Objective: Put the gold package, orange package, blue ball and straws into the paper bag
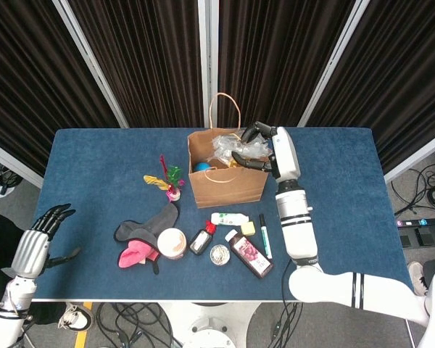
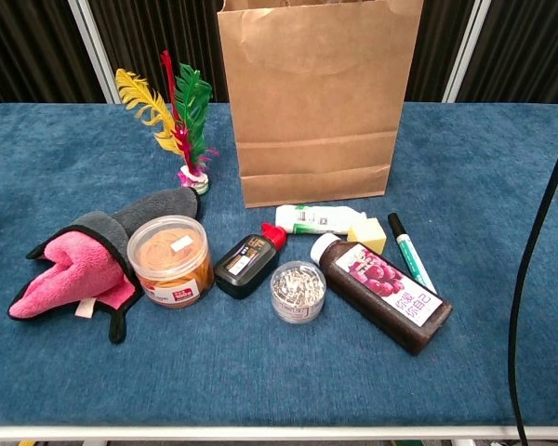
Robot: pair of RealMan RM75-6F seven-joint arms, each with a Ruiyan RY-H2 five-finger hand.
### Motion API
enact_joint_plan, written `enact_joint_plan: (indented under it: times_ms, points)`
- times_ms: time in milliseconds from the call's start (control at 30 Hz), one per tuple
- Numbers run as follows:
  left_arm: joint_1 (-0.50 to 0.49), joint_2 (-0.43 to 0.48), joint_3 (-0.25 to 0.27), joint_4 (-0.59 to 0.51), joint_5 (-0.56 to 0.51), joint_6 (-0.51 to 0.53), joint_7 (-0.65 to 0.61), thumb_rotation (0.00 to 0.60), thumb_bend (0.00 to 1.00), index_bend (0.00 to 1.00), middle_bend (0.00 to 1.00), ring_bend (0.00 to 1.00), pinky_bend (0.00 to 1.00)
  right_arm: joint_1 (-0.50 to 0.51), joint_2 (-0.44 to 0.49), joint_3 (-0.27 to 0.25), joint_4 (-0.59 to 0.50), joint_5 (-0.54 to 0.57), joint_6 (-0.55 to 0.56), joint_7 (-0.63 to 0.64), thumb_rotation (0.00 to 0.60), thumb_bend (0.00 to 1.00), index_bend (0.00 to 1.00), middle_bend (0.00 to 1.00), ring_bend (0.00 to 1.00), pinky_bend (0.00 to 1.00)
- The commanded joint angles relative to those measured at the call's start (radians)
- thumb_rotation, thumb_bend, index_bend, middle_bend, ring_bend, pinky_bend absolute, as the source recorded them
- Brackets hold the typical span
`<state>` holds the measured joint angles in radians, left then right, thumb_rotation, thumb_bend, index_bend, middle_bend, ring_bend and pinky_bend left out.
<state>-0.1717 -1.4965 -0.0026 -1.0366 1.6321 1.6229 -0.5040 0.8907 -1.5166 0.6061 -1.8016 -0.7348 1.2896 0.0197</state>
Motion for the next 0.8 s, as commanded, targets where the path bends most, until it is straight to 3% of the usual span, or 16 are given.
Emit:
enact_joint_plan:
  times_ms: [33, 100, 200, 267, 367, 600, 800]
  points:
    - [0.0, -0.001, 0.001, 0.001, 0.0, -0.001, 0.0, 0.6, 0.24, 0.24, 0.23, 0.15, 0.24, -0.011, 0.001, -0.007, 0.008, 0.001, -0.02, 0.012, 0.6, 0.21, 0.69, 0.59, 0.49, 0.52]
    - [0.0, -0.002, 0.001, 0.002, 0.0, -0.002, 0.001, 0.6, 0.24, 0.24, 0.23, 0.15, 0.24, -0.024, 0.009, -0.013, 0.003, -0.006, -0.059, 0.047, 0.6, 0.17, 0.63, 0.56, 0.45, 0.47]
    - [0.001, -0.002, 0.001, 0.003, -0.002, -0.005, 0.001, 0.6, 0.24, 0.24, 0.23, 0.15, 0.24, -0.037, 0.031, -0.03, 0.007, -0.046, -0.125, 0.088, 0.6, 0.05, 0.38, 0.43, 0.27, 0.3]
    - [0.001, -0.001, 0.001, 0.004, -0.002, -0.005, 0.001, 0.6, 0.24, 0.24, 0.23, 0.15, 0.24, -0.045, 0.038, -0.041, 0.014, -0.078, -0.148, 0.111, 0.6, 0.0, 0.18, 0.29, 0.12, 0.17]
    - [0.001, 0.0, 0.0, 0.003, -0.004, -0.005, 0.0, 0.6, 0.24, 0.24, 0.23, 0.15, 0.24, -0.057, 0.039, -0.051, 0.024, -0.122, -0.155, 0.142, 0.6, 0.0, 0.03, 0.17, 0.01, 0.08]
    - [0.001, 0.0, 0.0, 0.002, -0.004, -0.007, 0.0, 0.6, 0.24, 0.24, 0.23, 0.15, 0.24, -0.066, 0.037, -0.041, 0.024, -0.143, -0.133, 0.148, 0.6, 0.0, 0.0, 0.15, 0.0, 0.07]
    - [0.0, 0.002, -0.002, -0.002, -0.005, -0.007, 0.0, 0.6, 0.24, 0.24, 0.23, 0.15, 0.24, -0.104, 0.072, -0.051, -0.012, -0.246, -0.088, 0.159, 0.6, 0.0, 0.0, 0.16, 0.0, 0.07]
